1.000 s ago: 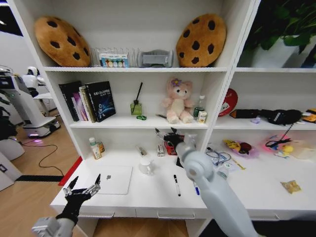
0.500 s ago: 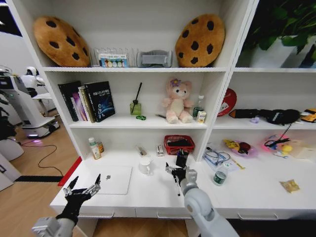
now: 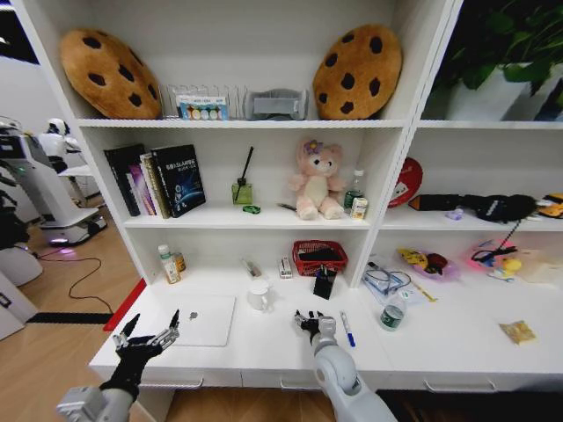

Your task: Organize the objects on the table.

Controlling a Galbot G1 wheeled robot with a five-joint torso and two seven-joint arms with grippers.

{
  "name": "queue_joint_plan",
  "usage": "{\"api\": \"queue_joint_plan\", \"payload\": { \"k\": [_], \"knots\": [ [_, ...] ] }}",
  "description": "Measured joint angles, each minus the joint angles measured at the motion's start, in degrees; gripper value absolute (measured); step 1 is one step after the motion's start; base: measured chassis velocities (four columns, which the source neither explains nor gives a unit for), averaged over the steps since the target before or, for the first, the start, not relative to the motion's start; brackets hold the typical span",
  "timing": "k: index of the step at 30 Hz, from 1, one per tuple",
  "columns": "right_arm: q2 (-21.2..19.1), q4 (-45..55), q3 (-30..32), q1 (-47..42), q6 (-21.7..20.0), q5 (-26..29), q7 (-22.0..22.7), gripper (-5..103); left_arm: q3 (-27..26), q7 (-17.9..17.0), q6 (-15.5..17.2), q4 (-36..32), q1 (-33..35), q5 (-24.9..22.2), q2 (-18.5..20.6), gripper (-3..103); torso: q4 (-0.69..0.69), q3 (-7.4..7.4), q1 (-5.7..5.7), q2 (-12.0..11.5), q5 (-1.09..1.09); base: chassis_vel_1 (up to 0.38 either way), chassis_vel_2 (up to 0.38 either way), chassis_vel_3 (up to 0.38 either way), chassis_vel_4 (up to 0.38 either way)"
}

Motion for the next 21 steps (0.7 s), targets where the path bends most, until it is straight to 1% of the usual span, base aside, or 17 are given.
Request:
{"api": "queue_joint_plan", "payload": {
  "k": [9, 10, 11, 12, 17, 21],
  "knots": [
    [0.1, -0.8, 0.1, 0.6, -0.9, 0.5, 0.3, 79, 0.0, 0.0, 0.0, 0.0, 0.0, 0.0, 0.0, 100, 0.00, 0.00, 0.00, 0.0, 0.01, 0.000, 0.000, 0.000, 0.000],
    [0.0, -1.0, 0.1, 0.9, -1.0, 0.6, 0.3, 75, 0.0, 0.0, 0.0, 0.0, 0.0, 0.0, 0.0, 100, 0.00, 0.00, 0.00, 0.0, 0.01, 0.000, 0.000, 0.000, 0.000],
    [-0.1, -1.4, 0.1, 1.6, -1.3, 1.1, 0.6, 61, 0.0, 0.0, 0.0, 0.0, 0.0, 0.0, 0.0, 100, 0.00, 0.00, 0.00, 0.0, 0.01, 0.000, 0.000, 0.000, 0.000],
    [-0.1, -1.5, 0.1, 1.7, -1.5, 1.5, 0.9, 59, 0.0, 0.0, 0.0, 0.0, 0.0, 0.0, 0.0, 100, 0.00, 0.00, 0.00, 0.0, 0.01, 0.000, 0.000, 0.000, 0.000],
    [-0.1, -1.8, 0.1, 1.7, -2.1, 2.1, 1.4, 56, 0.0, 0.0, 0.0, 0.0, 0.0, 0.0, 0.0, 100, 0.00, 0.00, 0.01, 0.0, 0.00, 0.000, 0.000, 0.000, 0.000],
    [-0.1, -2.1, 0.0, 2.0, -2.5, 2.8, 1.7, 56, 0.0, 0.0, 0.0, 0.0, 0.0, 0.0, 0.0, 100, 0.00, 0.00, 0.00, 0.0, 0.00, 0.000, 0.000, 0.000, 0.000]
  ]
}}
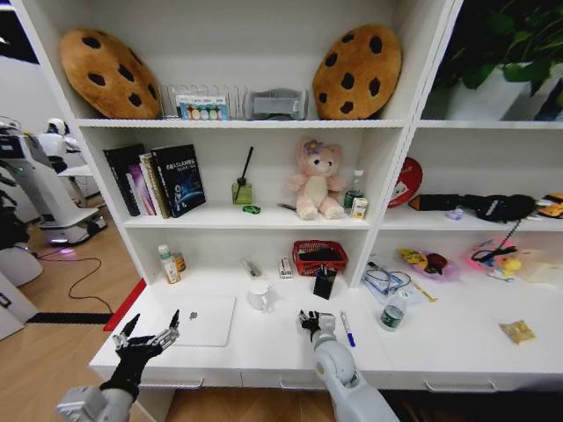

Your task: Organize the objects on the table.

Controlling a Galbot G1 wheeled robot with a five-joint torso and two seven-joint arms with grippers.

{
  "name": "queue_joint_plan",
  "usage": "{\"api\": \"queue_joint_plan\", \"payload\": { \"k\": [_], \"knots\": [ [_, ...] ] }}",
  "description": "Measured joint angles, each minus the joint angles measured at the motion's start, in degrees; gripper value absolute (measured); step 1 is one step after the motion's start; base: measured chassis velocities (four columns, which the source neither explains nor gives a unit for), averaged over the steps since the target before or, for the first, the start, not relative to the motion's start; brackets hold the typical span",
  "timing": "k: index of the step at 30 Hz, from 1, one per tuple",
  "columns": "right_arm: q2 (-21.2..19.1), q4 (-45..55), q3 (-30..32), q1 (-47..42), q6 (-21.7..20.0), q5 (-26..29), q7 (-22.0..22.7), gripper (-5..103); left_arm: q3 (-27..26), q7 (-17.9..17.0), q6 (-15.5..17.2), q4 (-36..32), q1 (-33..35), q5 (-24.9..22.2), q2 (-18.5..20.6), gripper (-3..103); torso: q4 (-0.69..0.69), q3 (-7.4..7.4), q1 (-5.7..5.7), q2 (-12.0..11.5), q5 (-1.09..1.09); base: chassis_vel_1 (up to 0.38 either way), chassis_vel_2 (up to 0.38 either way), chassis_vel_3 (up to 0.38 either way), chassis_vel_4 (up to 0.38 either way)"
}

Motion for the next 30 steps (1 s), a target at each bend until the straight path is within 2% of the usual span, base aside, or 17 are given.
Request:
{"api": "queue_joint_plan", "payload": {
  "k": [5, 6, 7, 8, 9, 11, 12, 14, 15, 17, 25, 28, 30],
  "knots": [
    [-0.1, -0.3, 0.0, 0.4, -0.2, 0.5, 0.3, 56, 0.0, 0.0, 0.0, 0.0, 0.0, 0.0, 0.0, 100, 0.01, 0.00, 0.00, 0.0, 0.00, 0.000, 0.000, 0.000, 0.000],
    [-0.2, -0.3, 0.0, 0.4, -0.3, 0.6, 0.5, 51, 0.0, 0.0, 0.0, 0.0, 0.0, 0.0, 0.0, 100, 0.00, 0.00, 0.00, 0.0, 0.00, 0.000, 0.000, 0.000, 0.000],
    [-0.3, -0.2, 0.0, 0.4, -0.5, 0.8, 0.6, 51, 0.0, 0.0, 0.0, 0.0, 0.0, 0.0, 0.0, 100, 0.00, 0.00, 0.00, 0.0, 0.00, 0.000, 0.000, 0.000, 0.000],
    [-0.4, -0.1, 0.0, 0.3, -0.6, 0.8, 0.7, 46, 0.0, 0.0, 0.0, 0.0, 0.0, 0.0, 0.0, 100, 0.00, 0.00, 0.00, 0.0, 0.00, 0.000, 0.000, 0.000, 0.000],
    [-0.4, -0.1, 0.0, 0.3, -0.6, 0.8, 0.7, 46, 0.0, 0.0, 0.0, 0.0, 0.0, 0.0, 0.0, 100, 0.00, 0.00, 0.00, 0.0, 0.00, 0.000, 0.000, 0.000, 0.000],
    [-0.6, 0.3, -0.1, -0.1, -1.0, 0.9, 1.1, 34, 0.0, 0.0, 0.0, 0.0, 0.0, 0.0, 0.0, 100, 0.00, 0.00, 0.00, 0.0, 0.00, 0.000, 0.000, 0.000, 0.000],
    [-0.6, 0.3, -0.1, -0.1, -1.0, 0.9, 1.1, 34, 0.0, 0.0, 0.0, 0.0, 0.0, 0.0, 0.0, 100, 0.00, 0.00, 0.00, 0.0, 0.00, 0.000, 0.000, 0.000, 0.000],
    [-0.9, 1.0, -0.1, -0.8, -1.4, 1.3, 1.4, 24, 0.0, 0.0, 0.0, 0.0, 0.0, 0.0, 0.0, 100, 0.00, 0.00, 0.00, 0.0, 0.00, 0.000, 0.000, 0.000, 0.000],
    [-0.9, 1.0, -0.1, -0.8, -1.4, 1.3, 1.4, 24, 0.0, 0.0, 0.0, 0.0, 0.0, 0.0, 0.0, 100, 0.00, 0.00, 0.00, 0.0, 0.00, 0.000, 0.000, 0.000, 0.000],
    [-1.0, 1.2, -0.1, -1.2, -1.5, 1.5, 1.4, 13, 0.0, 0.0, 0.0, 0.0, 0.0, 0.0, 0.0, 100, 0.01, 0.00, 0.00, 0.0, 0.00, 0.000, 0.000, 0.000, 0.000],
    [-1.2, 1.2, 0.0, -1.9, 0.2, 0.9, 0.7, 11, 0.0, 0.0, 0.0, 0.0, 0.0, 0.0, 0.0, 100, 0.00, 0.00, 0.00, 0.0, 0.01, 0.000, 0.000, 0.000, 0.000],
    [-1.4, 1.5, 0.2, -2.0, 2.1, -0.5, -0.8, 11, 0.0, 0.0, 0.0, 0.0, 0.0, 0.0, 0.0, 100, 0.00, 0.02, 0.00, 0.0, 0.03, 0.000, 0.000, 0.000, 0.000],
    [-1.7, 3.1, 0.8, -1.1, 5.7, -3.0, -2.8, 11, 0.0, 0.0, 0.0, 0.0, 0.0, 0.0, 0.0, 100, -0.01, 0.03, 0.00, 0.0, 0.03, 0.000, 0.000, 0.000, 0.000]
  ]
}}
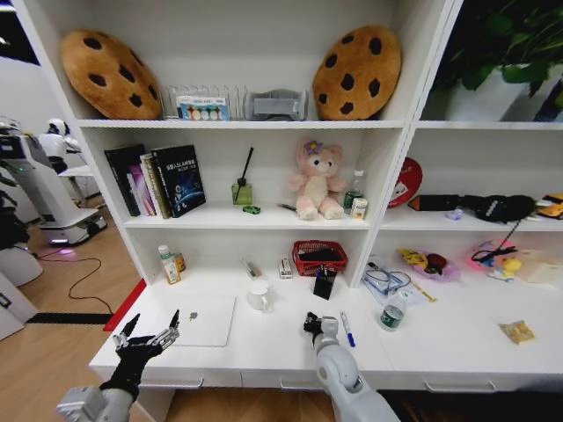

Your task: Organize the objects on the table.

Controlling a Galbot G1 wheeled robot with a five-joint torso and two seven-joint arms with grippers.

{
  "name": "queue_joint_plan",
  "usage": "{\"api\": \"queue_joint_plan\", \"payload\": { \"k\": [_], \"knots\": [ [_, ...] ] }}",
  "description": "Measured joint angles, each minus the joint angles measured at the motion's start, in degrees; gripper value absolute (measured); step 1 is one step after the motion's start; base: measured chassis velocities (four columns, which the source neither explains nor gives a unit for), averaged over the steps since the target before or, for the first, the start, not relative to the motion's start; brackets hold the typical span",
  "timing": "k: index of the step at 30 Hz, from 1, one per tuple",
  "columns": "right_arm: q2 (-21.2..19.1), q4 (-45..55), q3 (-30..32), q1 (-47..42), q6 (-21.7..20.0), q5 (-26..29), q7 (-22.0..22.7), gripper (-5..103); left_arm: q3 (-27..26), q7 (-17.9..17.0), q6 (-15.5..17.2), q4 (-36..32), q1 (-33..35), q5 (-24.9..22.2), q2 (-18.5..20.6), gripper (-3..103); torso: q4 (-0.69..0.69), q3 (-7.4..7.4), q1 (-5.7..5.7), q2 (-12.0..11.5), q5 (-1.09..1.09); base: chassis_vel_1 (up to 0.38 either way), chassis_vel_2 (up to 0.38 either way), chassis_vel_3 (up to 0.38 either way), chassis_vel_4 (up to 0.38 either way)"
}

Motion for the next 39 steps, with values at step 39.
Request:
{"api": "queue_joint_plan", "payload": {
  "k": [39],
  "knots": [
    [1.1, -35.1, 5.7, 25.8, 31.5, -21.6, -16.9, 11, 0.0, 0.0, 0.0, 0.0, 0.0, 0.0, 0.0, 100, 0.01, -0.03, 0.00, 0.0, -0.03, 0.000, 0.000, 0.000, 0.000]
  ]
}}
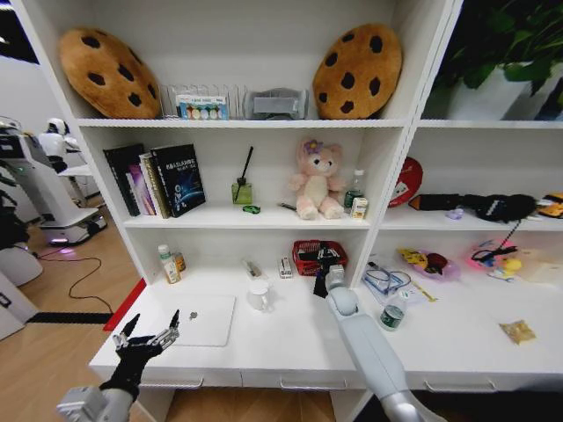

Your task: Organize the objects on the table.

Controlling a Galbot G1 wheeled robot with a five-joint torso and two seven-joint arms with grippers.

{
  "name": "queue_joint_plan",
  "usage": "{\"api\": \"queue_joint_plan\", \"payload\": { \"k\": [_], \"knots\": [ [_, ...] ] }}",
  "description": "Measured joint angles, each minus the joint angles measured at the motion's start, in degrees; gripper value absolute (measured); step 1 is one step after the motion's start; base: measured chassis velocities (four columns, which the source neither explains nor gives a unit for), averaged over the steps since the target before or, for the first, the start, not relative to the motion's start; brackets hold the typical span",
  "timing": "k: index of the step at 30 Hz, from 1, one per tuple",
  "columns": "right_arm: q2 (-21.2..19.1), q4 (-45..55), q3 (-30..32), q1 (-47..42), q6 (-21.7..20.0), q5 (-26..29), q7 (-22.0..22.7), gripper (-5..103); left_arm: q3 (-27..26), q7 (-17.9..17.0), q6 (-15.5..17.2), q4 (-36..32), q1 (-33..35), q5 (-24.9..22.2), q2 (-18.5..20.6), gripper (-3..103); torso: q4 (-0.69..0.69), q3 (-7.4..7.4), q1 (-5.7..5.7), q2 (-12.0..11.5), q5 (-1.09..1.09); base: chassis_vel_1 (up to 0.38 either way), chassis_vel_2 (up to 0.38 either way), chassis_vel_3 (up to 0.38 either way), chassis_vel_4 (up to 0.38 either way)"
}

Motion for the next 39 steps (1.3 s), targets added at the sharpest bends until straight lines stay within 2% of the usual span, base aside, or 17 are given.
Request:
{"api": "queue_joint_plan", "payload": {
  "k": [6, 8, 9, 13, 15, 17, 20, 22, 23, 24, 26, 27, 29, 34, 36, 37, 39],
  "knots": [
    [0.0, 0.4, -0.7, -0.9, 0.2, -0.1, 0.9, 14, 0.0, 0.0, 0.0, 0.0, 0.0, 0.0, 0.0, 100, 0.00, 0.00, 0.00, 0.0, 0.00, 0.000, 0.000, 0.000, 0.000],
    [0.0, 2.0, -0.7, -1.5, 0.2, -0.1, 1.4, 24, 0.0, 0.0, 0.0, 0.0, 0.0, 0.0, 0.0, 100, 0.00, 0.00, 0.00, 0.0, 0.00, 0.000, 0.000, 0.000, 0.000],
    [0.0, 2.0, -0.7, -1.5, 0.2, -0.1, 1.4, 24, 0.0, 0.0, 0.0, 0.0, 0.0, 0.0, 0.0, 100, 0.00, 0.00, 0.00, 0.0, 0.00, 0.000, 0.000, 0.000, 0.000],
    [-0.8, 7.4, -0.4, -3.8, -1.4, 0.0, 2.8, 46, 0.0, 0.0, 0.0, 0.0, 0.0, 0.0, 0.0, 100, 0.01, 0.00, 0.00, 0.0, -0.01, 0.000, 0.000, 0.000, 0.000],
    [-1.1, 8.9, -0.3, -4.7, -2.0, 0.2, 3.3, 46, 0.0, 0.0, 0.0, 0.0, 0.0, 0.0, 0.0, 100, 0.00, 0.00, 0.00, 0.0, 0.00, 0.000, 0.000, 0.000, 0.000],
    [-2.2, 15.2, 0.2, -7.7, -6.4, 3.0, 6.4, 56, 0.0, 0.0, 0.0, 0.0, 0.0, 0.0, 0.0, 100, 0.01, 0.00, 0.00, 0.0, 0.01, 0.000, 0.000, 0.000, 0.000],
    [-2.9, 19.5, 0.4, -9.5, -9.7, 5.7, 8.6, 62, 0.0, 0.0, 0.0, 0.0, 0.0, 0.0, 0.0, 100, 0.00, 0.00, 0.00, 0.0, 0.01, 0.000, 0.000, 0.000, 0.000],
    [-5.0, 33.2, 1.4, -15.7, -19.9, 17.5, 16.6, 78, 0.0, 0.0, 0.0, 0.0, 0.0, 0.0, 0.0, 100, 0.00, -0.01, 0.00, 0.0, -0.01, 0.000, 0.000, 0.000, 0.000],
    [-5.0, 33.2, 1.4, -15.7, -19.9, 17.5, 16.6, 78, 0.0, 0.0, 0.0, 0.0, 0.0, 0.0, 0.0, 100, 0.00, -0.01, 0.00, 0.0, -0.01, 0.000, 0.000, 0.000, 0.000],
    [-5.8, 37.8, 2.4, -18.7, -22.7, 20.9, 17.9, 78, 0.0, 0.0, 0.0, 0.0, 0.0, 0.0, 0.0, 100, 0.00, -0.01, -0.01, 0.0, -0.01, 0.000, 0.000, 0.000, 0.000],
    [-7.0, 45.0, 5.6, -25.2, -27.7, 24.7, 18.4, 89, 0.0, 0.0, 0.0, 0.0, 0.0, 0.0, 0.0, 100, -0.02, -0.01, -0.01, 0.0, -0.02, 0.000, 0.000, 0.000, 0.000],
    [-7.0, 45.0, 5.6, -25.2, -27.7, 24.7, 18.4, 89, 0.0, 0.0, 0.0, 0.0, 0.0, 0.0, 0.0, 100, -0.02, -0.01, -0.01, 0.0, -0.02, 0.000, 0.000, 0.000, 0.000],
    [-8.0, 48.4, 7.8, -30.0, -31.9, 28.4, 19.4, 100, 0.0, 0.0, 0.0, 0.0, 0.0, 0.0, 0.0, 100, -0.03, -0.01, -0.01, 0.0, 0.00, 0.000, 0.000, 0.000, 0.000],
    [-8.6, 48.1, 10.8, -32.5, -37.4, 33.4, 19.1, 89, 0.0, 0.0, 0.0, 0.0, 0.0, 0.0, 0.0, 100, 0.00, -0.01, -0.01, 0.0, 0.00, 0.000, 0.000, 0.000, 0.000],
    [-9.1, 45.8, 12.1, -32.2, -41.4, 36.2, 17.0, 78, 0.0, 0.0, 0.0, 0.0, 0.0, 0.0, 0.0, 100, 0.01, 0.00, -0.01, 0.0, 0.00, 0.000, 0.000, 0.000, 0.000],
    [-9.1, 45.8, 12.1, -32.2, -41.4, 36.2, 17.0, 78, 0.0, 0.0, 0.0, 0.0, 0.0, 0.0, 0.0, 100, 0.01, 0.00, -0.01, 0.0, 0.00, 0.000, 0.000, 0.000, 0.000],
    [-9.2, 42.7, 12.2, -31.4, -42.6, 35.7, 15.5, 68, 0.0, 0.0, 0.0, 0.0, 0.0, 0.0, 0.0, 100, 0.01, 0.00, 0.00, 0.0, 0.01, 0.000, 0.000, 0.000, 0.000]
  ]
}}
